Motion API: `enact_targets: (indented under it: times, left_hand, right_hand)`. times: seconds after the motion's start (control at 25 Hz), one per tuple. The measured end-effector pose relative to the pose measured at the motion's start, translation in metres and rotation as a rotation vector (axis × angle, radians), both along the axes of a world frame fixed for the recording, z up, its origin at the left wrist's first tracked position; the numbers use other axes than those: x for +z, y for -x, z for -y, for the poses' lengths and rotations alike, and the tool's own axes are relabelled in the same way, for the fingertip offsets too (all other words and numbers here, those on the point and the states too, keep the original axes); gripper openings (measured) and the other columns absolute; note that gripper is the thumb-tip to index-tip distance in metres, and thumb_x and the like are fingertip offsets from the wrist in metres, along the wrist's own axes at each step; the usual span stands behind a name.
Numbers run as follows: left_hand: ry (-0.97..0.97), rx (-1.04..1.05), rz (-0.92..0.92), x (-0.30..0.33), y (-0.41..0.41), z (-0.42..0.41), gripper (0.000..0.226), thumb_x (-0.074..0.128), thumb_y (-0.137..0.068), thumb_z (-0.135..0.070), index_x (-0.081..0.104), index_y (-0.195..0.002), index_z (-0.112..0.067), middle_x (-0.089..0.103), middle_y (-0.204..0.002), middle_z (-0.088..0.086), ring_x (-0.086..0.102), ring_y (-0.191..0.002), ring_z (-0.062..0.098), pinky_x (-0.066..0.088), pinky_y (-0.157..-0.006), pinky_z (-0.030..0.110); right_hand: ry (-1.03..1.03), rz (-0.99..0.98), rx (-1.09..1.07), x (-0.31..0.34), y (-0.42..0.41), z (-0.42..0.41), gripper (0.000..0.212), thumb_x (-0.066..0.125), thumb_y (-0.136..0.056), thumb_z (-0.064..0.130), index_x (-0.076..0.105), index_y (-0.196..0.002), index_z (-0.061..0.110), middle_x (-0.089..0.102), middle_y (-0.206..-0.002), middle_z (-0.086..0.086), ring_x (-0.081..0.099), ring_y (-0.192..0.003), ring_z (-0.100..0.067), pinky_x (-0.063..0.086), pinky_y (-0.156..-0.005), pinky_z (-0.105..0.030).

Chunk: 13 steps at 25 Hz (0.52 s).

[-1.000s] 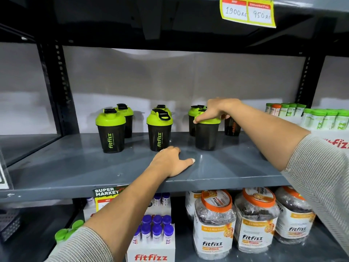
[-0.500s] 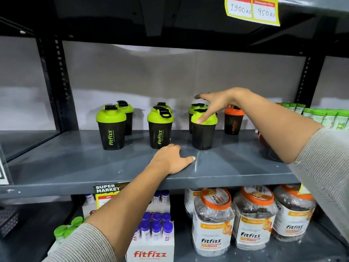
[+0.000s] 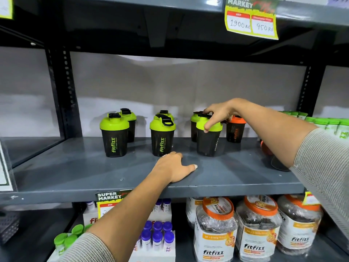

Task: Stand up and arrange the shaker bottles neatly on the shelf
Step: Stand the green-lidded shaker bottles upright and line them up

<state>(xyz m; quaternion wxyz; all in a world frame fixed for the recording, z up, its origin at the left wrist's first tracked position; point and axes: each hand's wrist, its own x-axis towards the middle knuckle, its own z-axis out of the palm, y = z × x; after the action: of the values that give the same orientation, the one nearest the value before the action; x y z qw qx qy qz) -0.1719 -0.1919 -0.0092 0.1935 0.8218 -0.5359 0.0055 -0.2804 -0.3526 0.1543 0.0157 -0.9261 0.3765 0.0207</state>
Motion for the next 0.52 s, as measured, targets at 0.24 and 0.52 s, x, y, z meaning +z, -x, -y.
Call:
enact_targets:
  times: [0.24, 0.52]
  left_hand:
    - [0.006, 0.004, -0.003, 0.000, 0.001, -0.001, 0.072, 0.049, -0.086, -0.065, 0.053, -0.133, -0.011, 0.052, -0.137, 0.010, 0.049, -0.125, 0.031, 0.042, -0.101, 0.040]
    - [0.013, 0.006, -0.012, 0.000, 0.000, -0.001, 0.072, 0.049, -0.085, -0.066, 0.055, -0.130, -0.010, 0.053, -0.134, 0.010, 0.049, -0.123, 0.031, 0.042, -0.098, 0.039]
  right_hand:
    - [0.172, -0.046, -0.140, -0.005, -0.012, -0.019, 0.064, 0.069, -0.069, 0.067, 0.057, -0.099, 0.012, 0.062, -0.091, -0.007, 0.062, -0.076, -0.026, 0.049, -0.061, -0.029]
    - [0.100, -0.005, -0.217, -0.011, -0.017, -0.018, 0.081, 0.064, -0.067, 0.077, 0.052, -0.112, 0.011, 0.057, -0.121, -0.012, 0.068, -0.089, -0.033, 0.060, -0.080, -0.041]
